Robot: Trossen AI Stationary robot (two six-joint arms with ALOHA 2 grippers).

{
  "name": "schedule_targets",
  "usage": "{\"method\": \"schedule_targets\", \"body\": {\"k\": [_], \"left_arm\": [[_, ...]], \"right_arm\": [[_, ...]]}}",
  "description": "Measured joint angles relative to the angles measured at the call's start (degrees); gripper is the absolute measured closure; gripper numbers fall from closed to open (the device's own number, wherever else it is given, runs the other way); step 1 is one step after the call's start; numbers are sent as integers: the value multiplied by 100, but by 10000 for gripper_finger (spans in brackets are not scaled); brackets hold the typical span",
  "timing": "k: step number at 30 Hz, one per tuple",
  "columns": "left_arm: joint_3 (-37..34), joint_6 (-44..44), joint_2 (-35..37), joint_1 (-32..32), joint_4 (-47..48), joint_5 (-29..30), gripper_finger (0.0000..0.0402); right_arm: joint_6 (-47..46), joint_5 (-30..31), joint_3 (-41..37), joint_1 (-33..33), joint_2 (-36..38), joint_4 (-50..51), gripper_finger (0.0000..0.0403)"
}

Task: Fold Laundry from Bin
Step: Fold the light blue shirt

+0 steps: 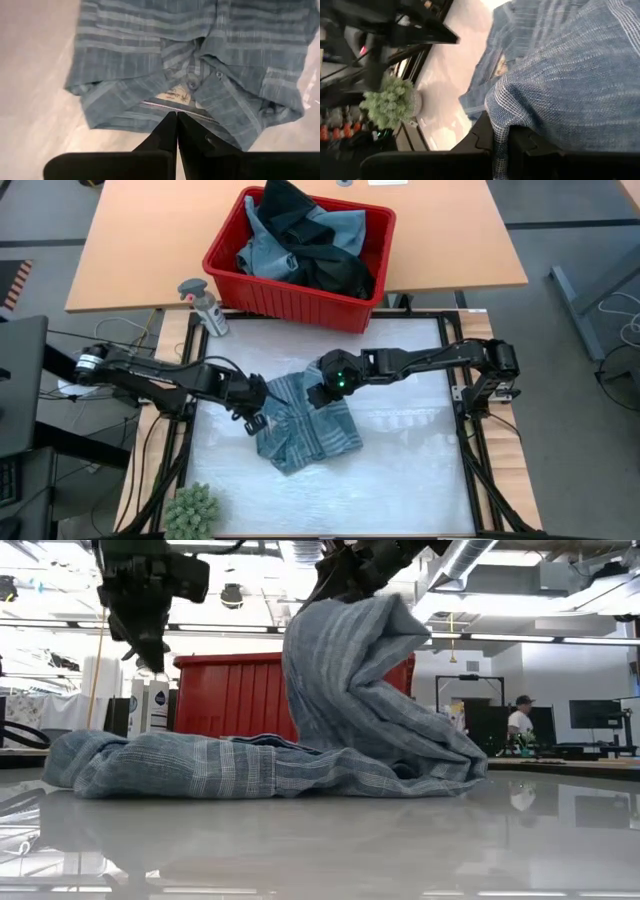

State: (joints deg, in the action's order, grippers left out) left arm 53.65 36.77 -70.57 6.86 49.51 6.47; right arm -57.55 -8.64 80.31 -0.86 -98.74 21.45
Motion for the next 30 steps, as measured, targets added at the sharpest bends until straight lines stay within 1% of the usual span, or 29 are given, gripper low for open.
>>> {"method": "schedule_targets", "body": {"k": [3, 7, 9, 12, 16, 21, 27, 30], "left_arm": [[-228, 14, -100, 65, -116, -3, 402], [-787, 94, -269, 159, -360, -8, 401], [-1137, 193, -320, 226, -846, -95, 401], [-1609, 284, -353, 342, -1867, -232, 401], [-1974, 498, -351, 466, -2745, -87, 401], [-2043, 493, -653, 520, -2962, 32, 402], [-2011, 333, -1485, 518, -3896, -248, 402], [-2007, 335, -1727, 508, -4382, -318, 402]], "right_arm": [[50, -54, 0, 8, 0, 9, 362], [96, -53, 0, 7, 0, -26, 362], [106, -53, 0, 7, 0, -22, 362], [113, -53, 0, 12, 0, -15, 362], [155, -53, 0, 13, 0, 47, 362], [158, -70, 0, 13, 0, 46, 362], [170, -82, 0, 13, 2, 75, 362], [170, -167, 0, 13, 2, 93, 362]]}}
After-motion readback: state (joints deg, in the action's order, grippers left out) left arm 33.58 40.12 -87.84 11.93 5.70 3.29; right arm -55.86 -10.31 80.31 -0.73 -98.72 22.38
